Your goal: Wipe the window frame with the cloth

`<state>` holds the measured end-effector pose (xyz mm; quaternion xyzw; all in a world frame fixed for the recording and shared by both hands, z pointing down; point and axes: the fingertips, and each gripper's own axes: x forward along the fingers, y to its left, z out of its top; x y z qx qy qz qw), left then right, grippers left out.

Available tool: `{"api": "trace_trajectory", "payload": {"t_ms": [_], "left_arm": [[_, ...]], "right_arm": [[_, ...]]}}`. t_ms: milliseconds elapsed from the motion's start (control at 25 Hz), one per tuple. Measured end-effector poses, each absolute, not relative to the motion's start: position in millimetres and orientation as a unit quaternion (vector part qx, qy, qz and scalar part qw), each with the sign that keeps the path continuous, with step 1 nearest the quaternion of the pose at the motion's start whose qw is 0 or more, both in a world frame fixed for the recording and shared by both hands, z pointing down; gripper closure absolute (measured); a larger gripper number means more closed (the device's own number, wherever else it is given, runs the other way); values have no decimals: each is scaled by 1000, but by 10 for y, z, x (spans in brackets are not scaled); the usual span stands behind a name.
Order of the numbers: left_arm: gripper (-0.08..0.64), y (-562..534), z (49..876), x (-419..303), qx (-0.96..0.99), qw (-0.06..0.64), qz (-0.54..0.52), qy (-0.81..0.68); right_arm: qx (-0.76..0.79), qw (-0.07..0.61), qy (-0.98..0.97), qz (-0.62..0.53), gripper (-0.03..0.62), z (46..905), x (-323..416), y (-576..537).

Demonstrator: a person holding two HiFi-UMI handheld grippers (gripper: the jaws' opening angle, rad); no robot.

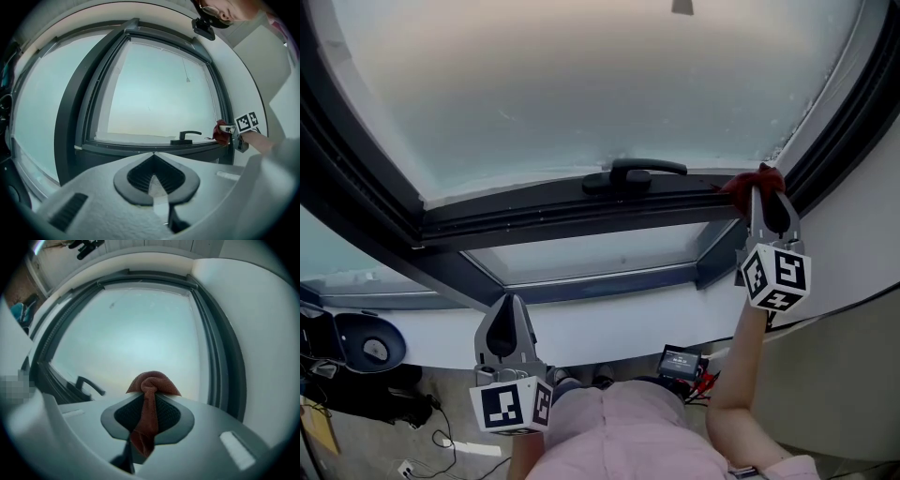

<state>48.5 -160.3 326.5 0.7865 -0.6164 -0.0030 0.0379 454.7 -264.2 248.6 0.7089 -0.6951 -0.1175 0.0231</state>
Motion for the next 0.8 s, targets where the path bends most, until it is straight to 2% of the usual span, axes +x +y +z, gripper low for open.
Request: {"api": "trace_trajectory", "payload": {"t_ms": [160, 440, 800], "left_arm": [[563, -1541, 3243, 455, 792, 36, -5, -610], [563, -1425, 3229, 259, 788, 36, -8, -615], [563, -1302, 3255, 94, 778, 43, -14, -627]], "right_arm": [[645, 8, -757, -110, 523, 2497, 3750, -2474], [578, 34, -813, -70, 523, 2921, 2798, -2619], [577, 44, -814, -44, 523, 3187, 2656, -2780]]}}
